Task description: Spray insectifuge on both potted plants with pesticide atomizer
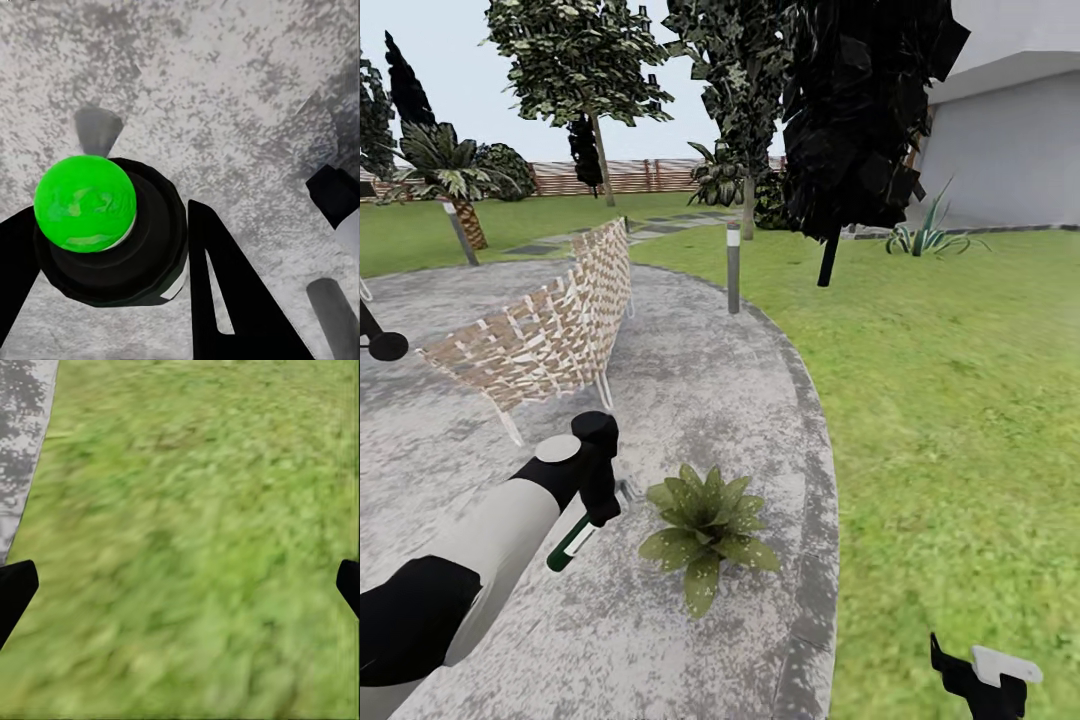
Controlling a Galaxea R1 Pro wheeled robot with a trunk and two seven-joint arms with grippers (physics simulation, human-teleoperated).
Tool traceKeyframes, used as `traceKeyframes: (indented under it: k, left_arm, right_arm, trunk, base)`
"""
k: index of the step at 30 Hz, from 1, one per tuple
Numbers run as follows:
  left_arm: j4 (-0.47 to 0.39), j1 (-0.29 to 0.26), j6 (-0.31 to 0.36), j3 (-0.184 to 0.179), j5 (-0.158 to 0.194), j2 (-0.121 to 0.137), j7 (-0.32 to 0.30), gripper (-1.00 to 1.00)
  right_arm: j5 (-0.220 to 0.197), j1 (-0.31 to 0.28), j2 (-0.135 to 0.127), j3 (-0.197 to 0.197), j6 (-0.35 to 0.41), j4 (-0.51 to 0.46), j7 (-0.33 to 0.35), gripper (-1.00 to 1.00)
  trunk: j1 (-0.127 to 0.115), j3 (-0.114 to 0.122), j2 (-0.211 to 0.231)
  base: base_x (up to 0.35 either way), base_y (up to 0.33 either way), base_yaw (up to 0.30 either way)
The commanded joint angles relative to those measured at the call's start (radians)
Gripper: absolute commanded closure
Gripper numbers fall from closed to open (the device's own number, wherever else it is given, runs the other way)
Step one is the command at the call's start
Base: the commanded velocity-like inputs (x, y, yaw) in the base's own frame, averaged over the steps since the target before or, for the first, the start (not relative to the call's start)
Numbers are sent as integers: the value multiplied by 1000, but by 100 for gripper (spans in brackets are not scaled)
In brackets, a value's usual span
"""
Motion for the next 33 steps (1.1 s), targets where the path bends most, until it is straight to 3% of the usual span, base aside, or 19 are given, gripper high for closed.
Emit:
traceKeyframes:
  k: [1,6,16,23,33]
  left_arm:
    - [0,14,11,-4,-5,3,-9,100]
    - [1,64,13,2,-1,12,-9,100]
    - [-2,69,18,14,-1,46,-9,100]
    - [-2,69,21,15,0,42,-9,100]
    - [-7,69,18,12,1,36,-9,100]
  right_arm:
    - [-9,-1,0,3,-4,1,0,-100]
    - [-9,0,0,3,-4,0,0,-100]
    - [-10,-1,0,3,-4,-1,0,-100]
    - [-10,-1,0,3,-4,-1,0,-100]
    - [-10,-1,0,3,-4,-1,0,-100]
  trunk:
    - [0,-1,0]
    - [0,-1,0]
    - [0,-1,0]
    - [0,-1,0]
    - [0,6,0]
  base:
    - [-52,37,-104]
    - [-12,9,-24]
    - [4,3,0]
    - [239,198,-10]
    - [251,148,-176]
